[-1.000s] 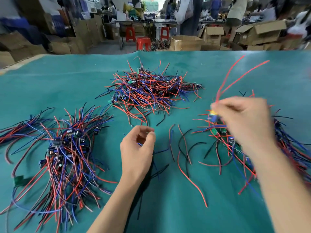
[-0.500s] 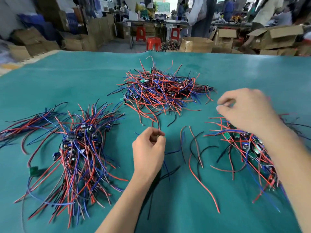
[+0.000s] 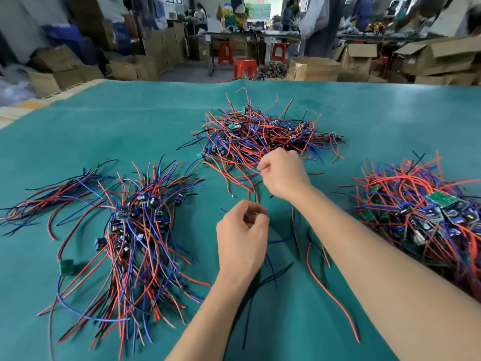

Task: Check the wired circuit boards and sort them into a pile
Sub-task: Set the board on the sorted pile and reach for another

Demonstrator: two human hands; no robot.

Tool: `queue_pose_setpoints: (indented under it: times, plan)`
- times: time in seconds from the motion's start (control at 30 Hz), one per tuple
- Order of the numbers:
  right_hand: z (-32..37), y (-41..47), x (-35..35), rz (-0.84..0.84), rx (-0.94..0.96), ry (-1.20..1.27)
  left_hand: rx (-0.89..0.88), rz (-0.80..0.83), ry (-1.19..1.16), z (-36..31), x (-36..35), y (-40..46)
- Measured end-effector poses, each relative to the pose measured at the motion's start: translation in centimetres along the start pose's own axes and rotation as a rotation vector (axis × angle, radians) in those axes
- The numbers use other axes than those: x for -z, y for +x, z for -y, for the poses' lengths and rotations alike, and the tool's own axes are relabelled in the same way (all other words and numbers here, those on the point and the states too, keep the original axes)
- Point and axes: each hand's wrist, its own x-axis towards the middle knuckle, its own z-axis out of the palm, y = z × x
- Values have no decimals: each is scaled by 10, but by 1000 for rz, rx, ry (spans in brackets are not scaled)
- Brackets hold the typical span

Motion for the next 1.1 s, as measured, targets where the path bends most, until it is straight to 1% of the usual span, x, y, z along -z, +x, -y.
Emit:
queue_pose_setpoints:
  times: [0.07, 0.13, 0.3, 0.4, 0.5, 0.57, 0.67, 0.77, 0.83, 0.87, 0.93, 1.03, 1.1]
  plan:
    - [-4, -5, 12, -34, -13, 123, 4, -2, -4, 0, 0, 0]
    - [-7, -17, 25, -18, -54, 243, 14, 3, -6, 0, 0, 0]
    - [-14, -74, 49, 9, -101, 670, 44, 29, -74, -2, 2, -1]
    - [-17, -115, 58, 128, -33, 816, 63, 84, -137, -5, 3, -2]
    - [-19, -140, 64, 314, 36, 852, 64, 150, -159, -8, 4, -3]
    - [-20, -146, 63, 430, 72, 864, 57, 163, -131, -7, 4, -3]
    - [-19, -148, 56, 532, 89, 806, 44, 180, -47, -4, 4, -4]
    - [-20, -151, 49, 590, 107, 729, 64, 175, -106, -2, 3, -4]
    - [-23, -150, 48, 583, 82, 746, 57, 159, -161, -2, 3, -4]
    - [-24, -149, 48, 550, 59, 780, 50, 151, -178, -2, 3, -3]
    - [-29, -145, 51, 442, 13, 841, 22, 146, -168, -1, 3, -2]
    - [-33, -141, 52, 309, -73, 913, -52, 187, -176, -1, 3, -4]
    - [-36, -141, 47, 204, -92, 849, -93, 227, -187, -3, 2, -7]
